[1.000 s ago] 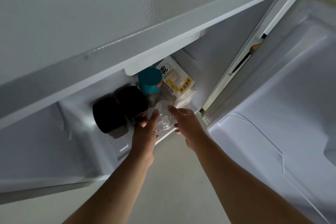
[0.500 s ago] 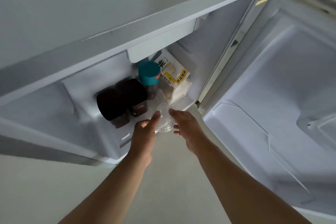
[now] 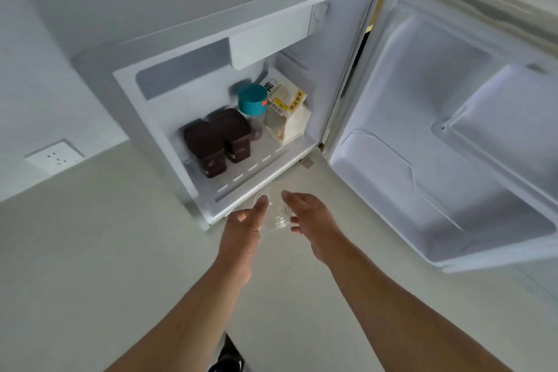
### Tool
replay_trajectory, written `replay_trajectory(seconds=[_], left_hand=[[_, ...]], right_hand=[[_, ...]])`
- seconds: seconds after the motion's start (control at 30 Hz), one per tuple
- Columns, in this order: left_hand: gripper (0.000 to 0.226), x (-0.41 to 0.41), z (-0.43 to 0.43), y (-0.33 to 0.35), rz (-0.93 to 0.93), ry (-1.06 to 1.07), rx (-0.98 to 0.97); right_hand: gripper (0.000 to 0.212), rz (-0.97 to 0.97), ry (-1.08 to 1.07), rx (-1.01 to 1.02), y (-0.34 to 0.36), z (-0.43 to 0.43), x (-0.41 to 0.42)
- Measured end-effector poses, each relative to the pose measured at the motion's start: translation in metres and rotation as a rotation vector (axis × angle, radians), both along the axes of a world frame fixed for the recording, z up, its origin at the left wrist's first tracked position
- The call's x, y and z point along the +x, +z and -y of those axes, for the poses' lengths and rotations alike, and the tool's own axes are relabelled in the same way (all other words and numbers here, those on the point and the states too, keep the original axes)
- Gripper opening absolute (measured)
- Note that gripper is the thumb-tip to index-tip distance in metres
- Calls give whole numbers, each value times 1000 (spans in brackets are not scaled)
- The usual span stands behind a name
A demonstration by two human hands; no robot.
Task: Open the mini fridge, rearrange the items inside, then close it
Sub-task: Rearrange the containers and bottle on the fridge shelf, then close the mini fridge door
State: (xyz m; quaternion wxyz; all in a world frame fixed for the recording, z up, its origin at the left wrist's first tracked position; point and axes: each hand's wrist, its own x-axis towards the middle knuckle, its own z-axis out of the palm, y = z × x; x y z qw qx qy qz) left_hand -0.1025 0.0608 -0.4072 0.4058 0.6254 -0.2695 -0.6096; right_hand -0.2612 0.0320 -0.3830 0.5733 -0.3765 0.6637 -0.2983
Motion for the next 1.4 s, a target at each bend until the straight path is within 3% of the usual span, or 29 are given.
replay_trajectory(seconds=[0.2, 0.43, 0.6, 0.73, 1.0, 1.3, 1.4], left_hand=[[98, 39, -56, -1, 34, 54, 45], [68, 102, -87, -16, 14, 82, 76], [80, 154, -88, -28, 27, 144, 107], [59, 193, -83, -36, 28, 129, 102], [60, 236, -58, -54, -12, 83, 128], [82, 248, -43, -65, 5, 35, 143], [76, 248, -43, -63, 26, 32, 185]], right_hand=[[63, 28, 44, 28, -3, -50, 38], [72, 38, 109, 60, -20, -70, 101], [80, 34, 126, 92, -36, -69, 154], [77, 73, 104, 136, -47, -66, 195], [80, 79, 38, 173, -68, -53, 235], [81, 57, -1, 184, -76, -47, 245], [81, 65, -12, 193, -79, -47, 244]])
